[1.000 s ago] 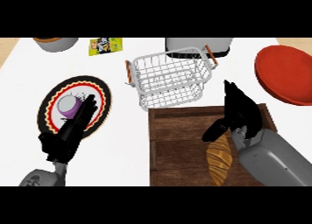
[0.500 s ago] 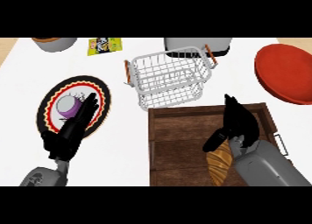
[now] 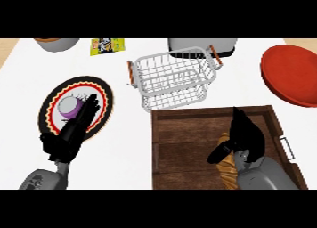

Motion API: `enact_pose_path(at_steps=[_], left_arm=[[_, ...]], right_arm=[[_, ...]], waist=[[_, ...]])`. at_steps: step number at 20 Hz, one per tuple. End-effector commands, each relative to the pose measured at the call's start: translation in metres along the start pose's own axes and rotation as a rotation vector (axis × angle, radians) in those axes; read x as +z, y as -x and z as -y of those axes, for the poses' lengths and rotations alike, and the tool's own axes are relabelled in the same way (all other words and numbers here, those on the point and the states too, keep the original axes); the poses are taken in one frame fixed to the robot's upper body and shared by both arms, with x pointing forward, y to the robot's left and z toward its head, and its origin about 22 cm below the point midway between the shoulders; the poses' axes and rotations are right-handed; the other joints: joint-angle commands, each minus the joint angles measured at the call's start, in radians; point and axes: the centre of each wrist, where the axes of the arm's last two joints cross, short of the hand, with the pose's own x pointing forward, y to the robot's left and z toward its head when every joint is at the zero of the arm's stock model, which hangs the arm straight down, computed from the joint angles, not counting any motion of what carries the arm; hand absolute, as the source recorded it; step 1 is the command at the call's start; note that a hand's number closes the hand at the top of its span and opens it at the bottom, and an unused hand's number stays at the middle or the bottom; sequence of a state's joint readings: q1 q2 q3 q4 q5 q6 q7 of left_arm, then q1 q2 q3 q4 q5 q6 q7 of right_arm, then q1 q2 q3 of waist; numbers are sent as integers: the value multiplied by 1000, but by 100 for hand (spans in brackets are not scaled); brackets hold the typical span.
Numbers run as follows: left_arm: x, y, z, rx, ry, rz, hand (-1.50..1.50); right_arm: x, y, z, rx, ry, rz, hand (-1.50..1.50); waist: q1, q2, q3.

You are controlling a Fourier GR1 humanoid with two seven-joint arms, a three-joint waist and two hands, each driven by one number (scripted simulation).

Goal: Pick the croissant from the tray and place it in the tiered basket

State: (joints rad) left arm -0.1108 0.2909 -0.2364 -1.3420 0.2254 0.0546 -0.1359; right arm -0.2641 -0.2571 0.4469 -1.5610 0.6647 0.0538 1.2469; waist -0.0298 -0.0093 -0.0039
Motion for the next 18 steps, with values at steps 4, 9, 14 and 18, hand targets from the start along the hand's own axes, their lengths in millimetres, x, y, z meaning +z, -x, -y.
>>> enact_pose_path(at_steps=[4,9,14,18], left_arm=[[-7,-3,10,5,17,-2,0],[2,2,17,14,17,11,0],[-6,-7,4,-2,22,16,0],[-10,-26,5,-1,31,11,0]], right_arm=[[27,6,-13,-2,-33,-234,-150],[26,3,-26,-5,-24,-264,-150],[33,6,-19,-15,-18,-264,-150],[36,9,-22,-106,67,-127,150]], waist=[[3,2,1],[29,6,3],[27,6,3],[30,7,4]])
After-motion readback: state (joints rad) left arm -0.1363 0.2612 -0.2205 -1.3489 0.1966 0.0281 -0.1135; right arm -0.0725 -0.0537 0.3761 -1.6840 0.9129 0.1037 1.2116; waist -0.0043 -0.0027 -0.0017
